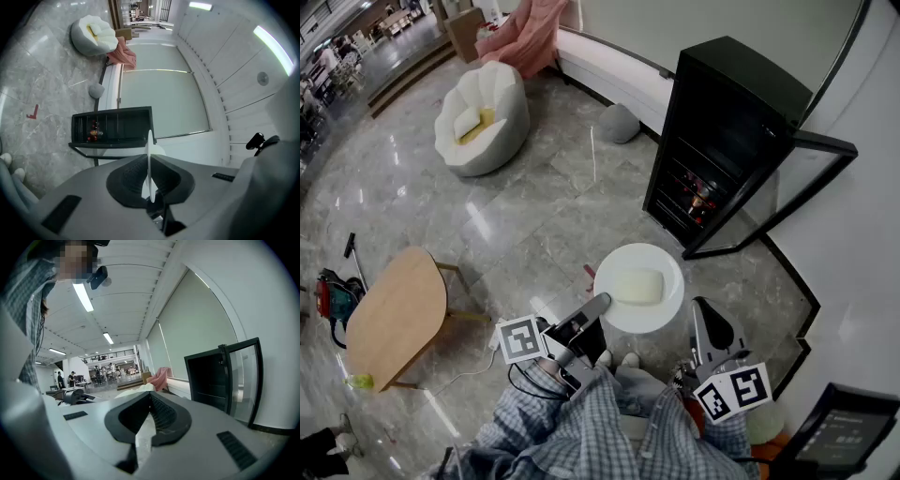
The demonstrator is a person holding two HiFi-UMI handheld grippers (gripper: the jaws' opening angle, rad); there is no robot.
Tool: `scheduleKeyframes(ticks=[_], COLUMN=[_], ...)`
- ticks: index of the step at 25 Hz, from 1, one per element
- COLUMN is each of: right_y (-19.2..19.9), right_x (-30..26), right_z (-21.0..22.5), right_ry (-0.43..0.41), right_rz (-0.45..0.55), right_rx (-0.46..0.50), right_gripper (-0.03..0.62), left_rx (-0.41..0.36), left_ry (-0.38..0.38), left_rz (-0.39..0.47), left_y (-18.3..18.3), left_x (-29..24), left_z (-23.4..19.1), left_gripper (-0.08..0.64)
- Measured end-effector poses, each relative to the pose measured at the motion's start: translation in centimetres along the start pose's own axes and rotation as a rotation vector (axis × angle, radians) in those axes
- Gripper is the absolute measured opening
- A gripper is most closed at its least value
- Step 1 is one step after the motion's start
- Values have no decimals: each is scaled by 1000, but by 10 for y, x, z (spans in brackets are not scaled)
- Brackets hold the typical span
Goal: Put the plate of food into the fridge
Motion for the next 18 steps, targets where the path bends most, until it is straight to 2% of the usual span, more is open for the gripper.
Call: scheduleKeyframes(ticks=[7, 9, 13, 16, 18], right_y=[1, 2, 9, 16, 20], right_x=[-2, -3, -7, -11, -15], right_z=[-2, 0, 4, 6, 3], right_ry=[1, 3, 9, -1, -32], right_rz=[-9, -11, -30, -33, -33], right_rx=[-4, -30, -208, -418, -548], right_gripper=[8, 8, 9, 15, 101], left_rx=[8, 12, 15, 15, 14], left_ry=[0, -3, -3, -1, -2], left_rz=[-3, -2, -2, -3, -6], left_y=[-1, -1, -2, -5, -5], left_x=[-1, -1, 0, 1, 0], left_z=[1, 0, 0, 1, 1], left_gripper=[20, 20, 20, 20, 20])
Point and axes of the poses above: the fingertips, and each gripper's own axes: x backward along the fingers, z to its right, y out of its underside, the point moved 1 cm from there along x, backward along the fingers, and after that the axes turned 2 degrees about z, right-handed, at the moved point
